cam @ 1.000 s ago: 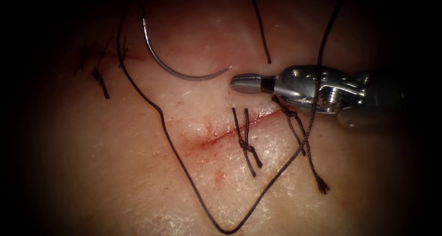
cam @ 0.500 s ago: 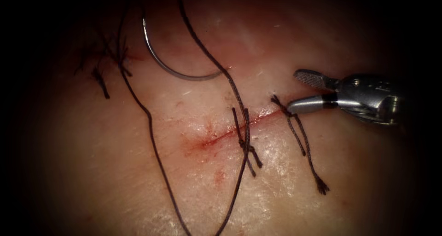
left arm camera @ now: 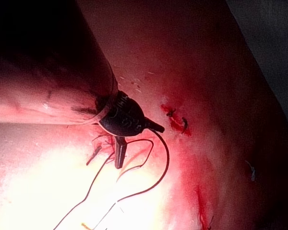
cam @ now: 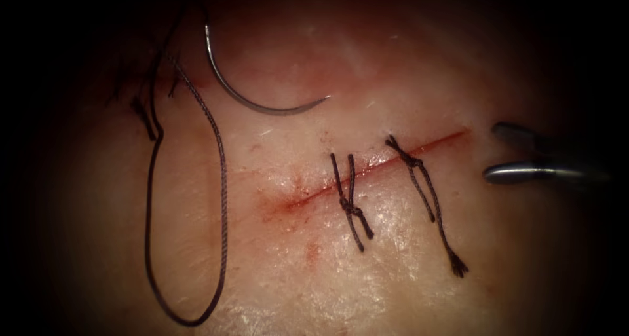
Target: Wound Closure
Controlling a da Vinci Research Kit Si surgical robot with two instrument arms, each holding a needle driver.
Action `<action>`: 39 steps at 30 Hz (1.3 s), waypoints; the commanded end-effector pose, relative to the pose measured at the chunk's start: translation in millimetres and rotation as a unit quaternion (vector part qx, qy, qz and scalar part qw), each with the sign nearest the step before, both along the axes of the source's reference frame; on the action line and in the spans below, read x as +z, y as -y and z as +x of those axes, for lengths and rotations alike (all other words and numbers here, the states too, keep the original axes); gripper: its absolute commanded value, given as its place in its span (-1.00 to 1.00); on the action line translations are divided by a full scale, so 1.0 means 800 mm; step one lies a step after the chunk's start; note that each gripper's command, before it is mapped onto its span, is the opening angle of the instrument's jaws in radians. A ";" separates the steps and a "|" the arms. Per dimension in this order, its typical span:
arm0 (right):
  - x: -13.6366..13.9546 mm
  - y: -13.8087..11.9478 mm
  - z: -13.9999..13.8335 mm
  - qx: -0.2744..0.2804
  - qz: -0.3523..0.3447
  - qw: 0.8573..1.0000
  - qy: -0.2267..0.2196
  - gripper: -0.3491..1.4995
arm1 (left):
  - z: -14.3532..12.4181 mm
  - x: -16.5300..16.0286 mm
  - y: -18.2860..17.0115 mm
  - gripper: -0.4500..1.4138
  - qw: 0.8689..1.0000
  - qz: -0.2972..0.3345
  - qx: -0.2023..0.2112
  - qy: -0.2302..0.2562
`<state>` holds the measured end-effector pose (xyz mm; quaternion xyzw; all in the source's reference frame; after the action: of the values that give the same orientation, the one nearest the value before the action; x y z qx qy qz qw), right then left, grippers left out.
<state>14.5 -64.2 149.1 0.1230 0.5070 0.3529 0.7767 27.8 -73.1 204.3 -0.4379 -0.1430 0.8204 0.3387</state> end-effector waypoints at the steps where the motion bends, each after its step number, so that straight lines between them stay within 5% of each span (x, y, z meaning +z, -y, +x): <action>1: 0.0006 0.0010 0.0009 0.001 0.002 1.000 0.000 0.96 | -0.0017 0.0012 0.0016 0.80 1.000 0.006 0.016 -0.002; 5: 0.0004 0.0014 0.0010 0.001 0.002 1.000 0.000 0.98 | -0.0069 0.0009 0.0060 0.80 0.996 0.026 0.072 -0.037; 11: 0.0000 0.0025 0.0010 0.000 0.002 1.000 0.000 0.98 | -0.0178 -0.0018 0.0119 0.95 0.991 0.015 0.130 0.005; 19: -0.0003 0.0033 0.0009 -0.005 0.003 1.000 -0.003 0.98 | -0.0326 -0.0044 0.0161 0.84 0.991 -0.051 0.092 0.083; 30: -0.0026 0.0028 -0.0018 -0.005 0.008 1.000 -0.005 0.96 | -0.0467 0.0053 0.0246 0.75 0.982 -0.112 0.095 0.118; 39: -0.0030 0.0029 -0.0035 0.014 0.008 1.000 0.005 0.94 | -0.0529 0.0106 0.0320 0.46 0.970 -0.160 0.132 0.128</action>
<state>10.9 -65.7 146.2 0.1181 0.5019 0.3674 0.7740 -14.2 -98.0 212.6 -0.5636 -0.1040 0.8097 0.1264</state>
